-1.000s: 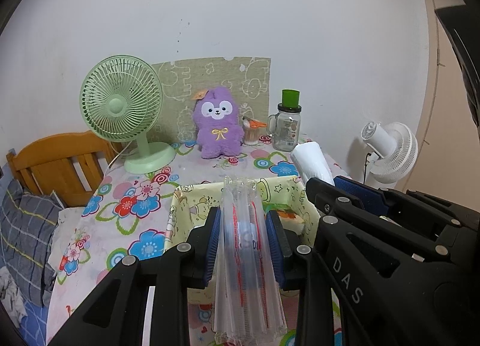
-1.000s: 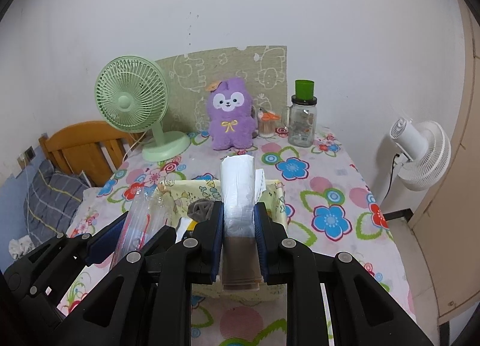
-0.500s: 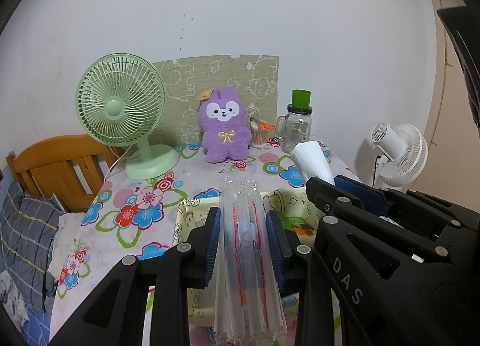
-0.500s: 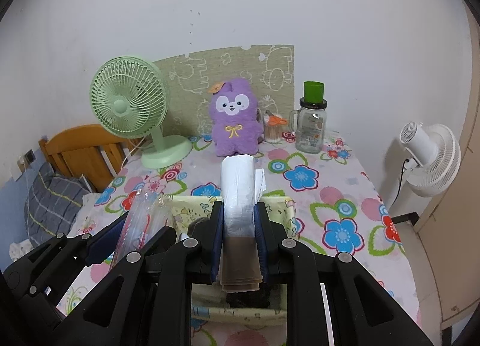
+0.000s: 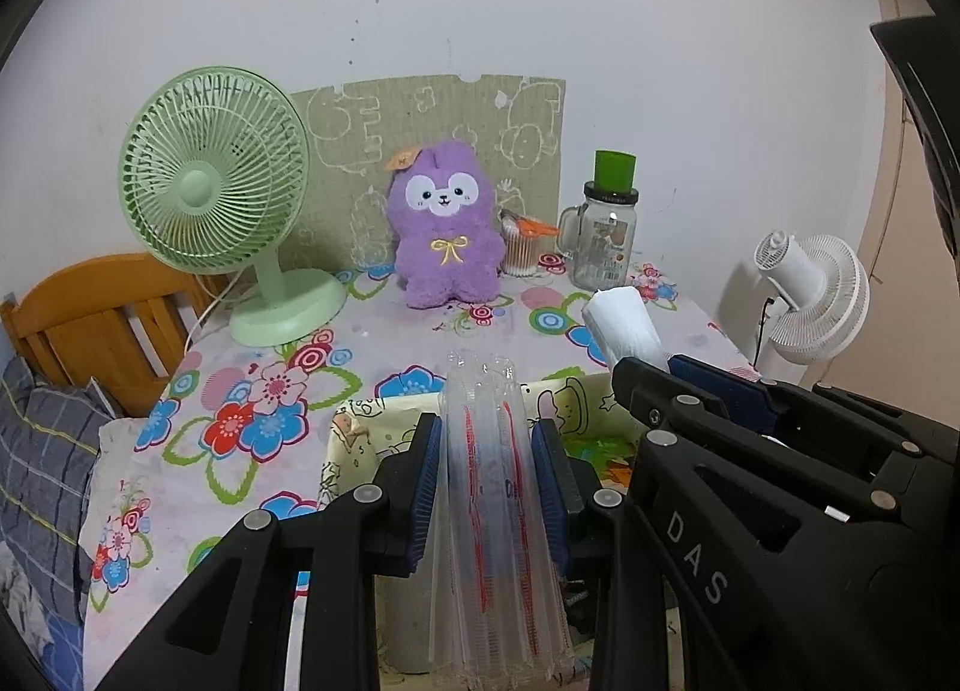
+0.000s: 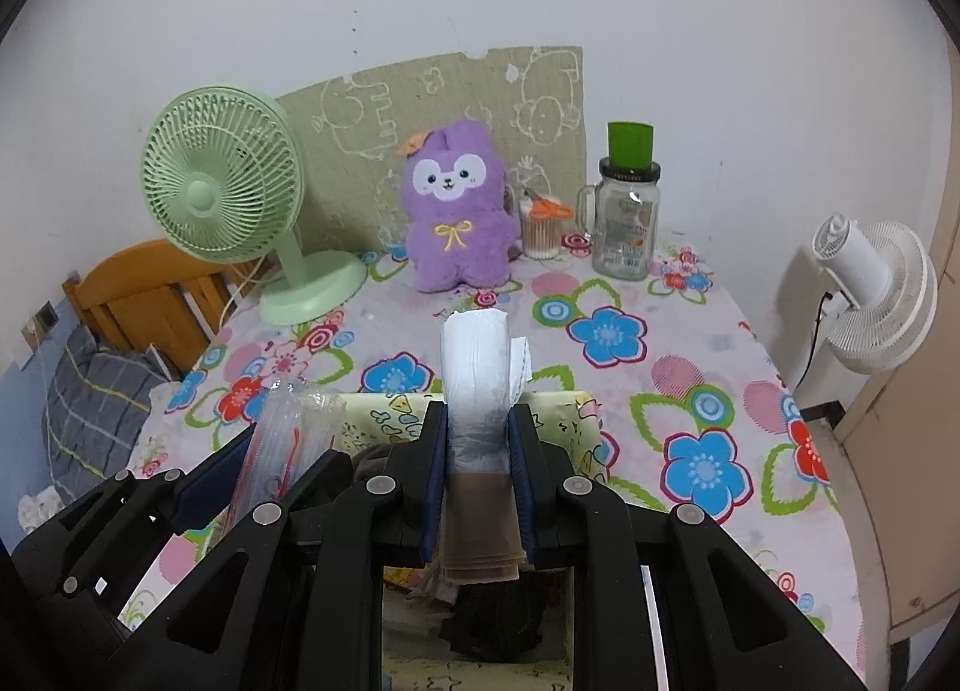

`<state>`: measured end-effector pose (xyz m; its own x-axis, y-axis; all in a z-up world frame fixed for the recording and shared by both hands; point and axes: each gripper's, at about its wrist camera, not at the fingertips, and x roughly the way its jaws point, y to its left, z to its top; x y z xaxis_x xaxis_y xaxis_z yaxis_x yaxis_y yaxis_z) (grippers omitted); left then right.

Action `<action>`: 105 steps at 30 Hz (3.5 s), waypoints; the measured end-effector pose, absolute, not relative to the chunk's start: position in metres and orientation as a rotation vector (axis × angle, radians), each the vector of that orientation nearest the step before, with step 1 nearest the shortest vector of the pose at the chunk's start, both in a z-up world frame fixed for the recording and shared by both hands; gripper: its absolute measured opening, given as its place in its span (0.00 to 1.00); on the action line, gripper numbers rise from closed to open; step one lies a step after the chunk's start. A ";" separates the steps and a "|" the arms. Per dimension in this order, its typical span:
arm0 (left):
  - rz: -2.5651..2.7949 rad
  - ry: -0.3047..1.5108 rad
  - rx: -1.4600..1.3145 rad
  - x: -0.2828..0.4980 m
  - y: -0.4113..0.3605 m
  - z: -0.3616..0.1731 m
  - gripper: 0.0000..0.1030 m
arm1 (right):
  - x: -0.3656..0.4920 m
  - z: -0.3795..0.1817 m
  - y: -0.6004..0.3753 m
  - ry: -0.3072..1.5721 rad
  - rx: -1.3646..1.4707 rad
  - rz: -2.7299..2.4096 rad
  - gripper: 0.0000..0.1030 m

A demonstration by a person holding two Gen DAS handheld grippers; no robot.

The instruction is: Organize soft objects

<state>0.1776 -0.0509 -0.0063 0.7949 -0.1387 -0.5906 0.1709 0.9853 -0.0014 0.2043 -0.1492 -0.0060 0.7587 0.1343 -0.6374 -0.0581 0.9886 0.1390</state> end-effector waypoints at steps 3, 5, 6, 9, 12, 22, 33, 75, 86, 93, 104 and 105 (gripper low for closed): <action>-0.166 0.635 0.050 0.183 -0.051 -0.010 0.32 | 0.208 -0.009 -0.151 0.710 0.117 0.103 0.22; -0.162 0.638 0.052 0.186 -0.051 -0.012 0.34 | 0.210 -0.011 -0.151 0.715 0.117 0.105 0.22; -0.160 0.639 0.052 0.187 -0.051 -0.012 0.34 | 0.211 -0.012 -0.151 0.717 0.118 0.105 0.22; -0.146 0.644 0.053 0.191 -0.050 -0.016 0.40 | 0.214 -0.015 -0.150 0.725 0.118 0.109 0.22; -0.120 0.656 0.067 0.194 -0.047 -0.020 0.62 | 0.214 -0.019 -0.148 0.733 0.114 0.119 0.22; -0.118 0.673 0.100 0.187 -0.040 -0.027 0.84 | 0.213 -0.028 -0.136 0.758 0.100 0.154 0.22; -0.109 0.682 0.127 0.171 -0.033 -0.034 0.87 | 0.203 -0.039 -0.126 0.780 0.120 0.209 0.22; -0.116 0.641 0.096 0.111 -0.031 -0.033 0.92 | 0.139 -0.035 -0.129 0.716 0.052 0.137 0.83; -0.159 0.629 0.058 0.094 -0.038 -0.025 0.99 | 0.114 -0.025 -0.149 0.676 0.064 0.095 0.93; -0.141 0.608 0.068 0.079 -0.041 -0.022 1.00 | 0.094 -0.020 -0.162 0.645 0.068 0.070 0.96; -0.102 0.567 0.057 0.060 -0.032 -0.015 1.00 | 0.067 -0.012 -0.182 0.597 0.090 0.032 0.97; -0.099 0.566 0.057 0.059 -0.032 -0.015 1.00 | 0.065 -0.012 -0.183 0.593 0.087 0.028 0.97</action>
